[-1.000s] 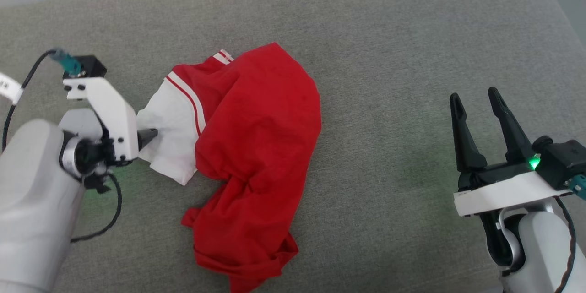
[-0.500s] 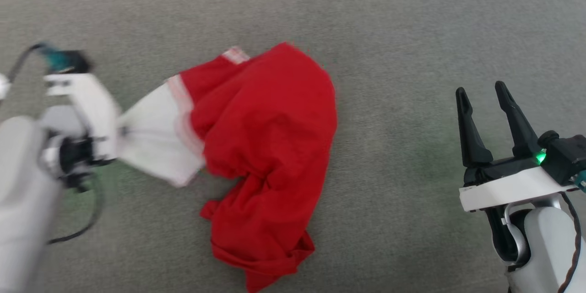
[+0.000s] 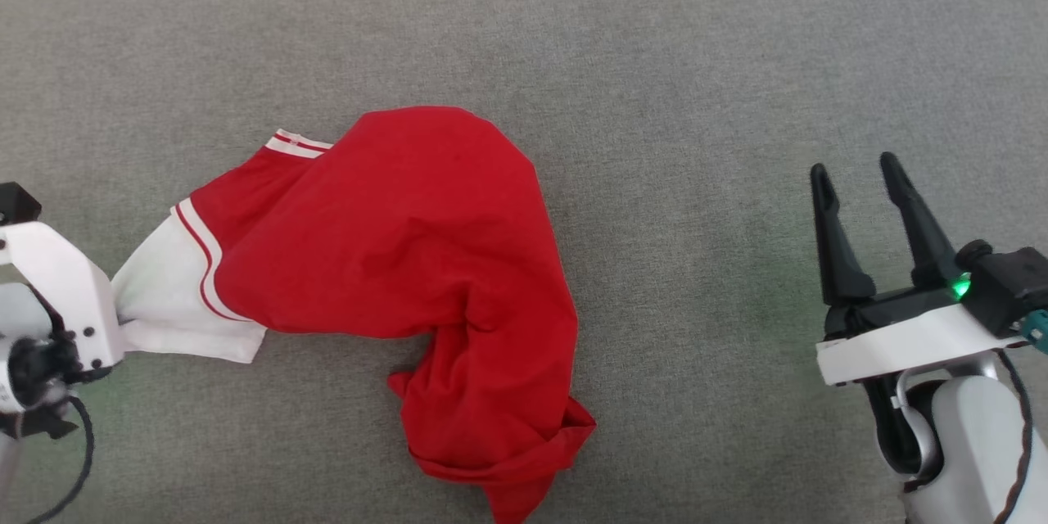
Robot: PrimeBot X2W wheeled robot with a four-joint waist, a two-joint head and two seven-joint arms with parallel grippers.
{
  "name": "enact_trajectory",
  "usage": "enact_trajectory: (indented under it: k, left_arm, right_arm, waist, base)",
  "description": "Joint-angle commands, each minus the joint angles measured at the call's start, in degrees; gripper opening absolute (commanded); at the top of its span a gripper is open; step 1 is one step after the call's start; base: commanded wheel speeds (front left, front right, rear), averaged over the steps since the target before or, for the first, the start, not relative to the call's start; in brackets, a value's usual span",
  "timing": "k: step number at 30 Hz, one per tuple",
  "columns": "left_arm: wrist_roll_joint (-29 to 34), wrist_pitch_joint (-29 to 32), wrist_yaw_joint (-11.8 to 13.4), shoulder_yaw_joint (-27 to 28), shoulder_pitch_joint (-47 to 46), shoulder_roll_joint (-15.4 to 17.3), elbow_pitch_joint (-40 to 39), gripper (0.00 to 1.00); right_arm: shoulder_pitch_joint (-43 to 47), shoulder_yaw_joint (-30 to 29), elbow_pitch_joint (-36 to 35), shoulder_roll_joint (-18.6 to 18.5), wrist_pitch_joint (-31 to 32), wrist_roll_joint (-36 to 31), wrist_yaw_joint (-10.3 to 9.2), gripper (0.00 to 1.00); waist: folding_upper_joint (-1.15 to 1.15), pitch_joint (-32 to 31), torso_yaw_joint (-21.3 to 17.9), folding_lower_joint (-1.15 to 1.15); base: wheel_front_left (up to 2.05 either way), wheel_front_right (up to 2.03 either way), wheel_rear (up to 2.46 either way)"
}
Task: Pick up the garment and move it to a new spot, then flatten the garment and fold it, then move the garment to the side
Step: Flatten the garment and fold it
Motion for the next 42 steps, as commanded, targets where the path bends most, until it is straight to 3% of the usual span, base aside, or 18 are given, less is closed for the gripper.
enact_trajectory:
  k: [1,2,8,15,28,33,42]
  left_arm:
    - [-0.3,-0.2,0.1,-0.1,1.0,-0.6,-0.1,0.47]
    - [-0.3,-1.1,-0.3,-0.1,1.3,-0.8,-0.8,1.00]
    - [0.4,-12.0,-2.7,2.3,3.3,-1.7,-6.4,1.00]
    - [4.6,-30.6,-5.1,4.3,9.4,-2.8,-14.6,1.00]
    - [11.6,-56.6,-1.0,4.1,22.3,-11.0,-20.1,1.00]
    - [12.7,-61.9,0.3,4.7,25.1,-14.4,-20.6,1.00]
    - [15.0,-63.6,-1.6,5.8,28.1,-20.3,-21.2,1.00]
  right_arm:
    - [0.3,0.0,0.0,0.1,-0.3,0.3,-0.02,1.00]
    - [0.5,0.4,0.1,0.0,-0.3,0.4,-0.02,1.00]
    - [0.8,2.1,1.0,-0.6,-0.3,0.8,-0.02,1.00]
    - [0.7,2.9,2.4,-1.6,-0.3,1.9,-0.01,1.00]
    - [-1.2,6.4,4.0,-3.9,3.3,4.6,-0.02,1.00]
    - [-3.0,9.6,4.5,-5.2,6.2,5.5,-0.02,1.00]
    - [-7.7,16.8,8.4,-8.5,13.1,7.5,-0.02,1.00]
  waist:
    - [0.00,-0.2,0.1,0.00]
    - [0.00,-0.4,0.2,0.00]
    - [0.00,-2.1,0.9,0.00]
    - [0.00,-3.9,3.2,0.00]
    - [0.00,-6.7,11.0,0.00]
    - [0.00,-7.4,14.4,0.00]
    - [0.00,-7.8,20.5,0.00]
  base:
    - [0.00,0.00,0.00]
    - [0.00,0.00,0.00]
    - [0.00,0.00,0.00]
    - [0.00,0.00,0.00]
    - [0.00,0.00,0.00]
    - [0.00,0.00,0.00]
    - [0.00,0.00,0.00]
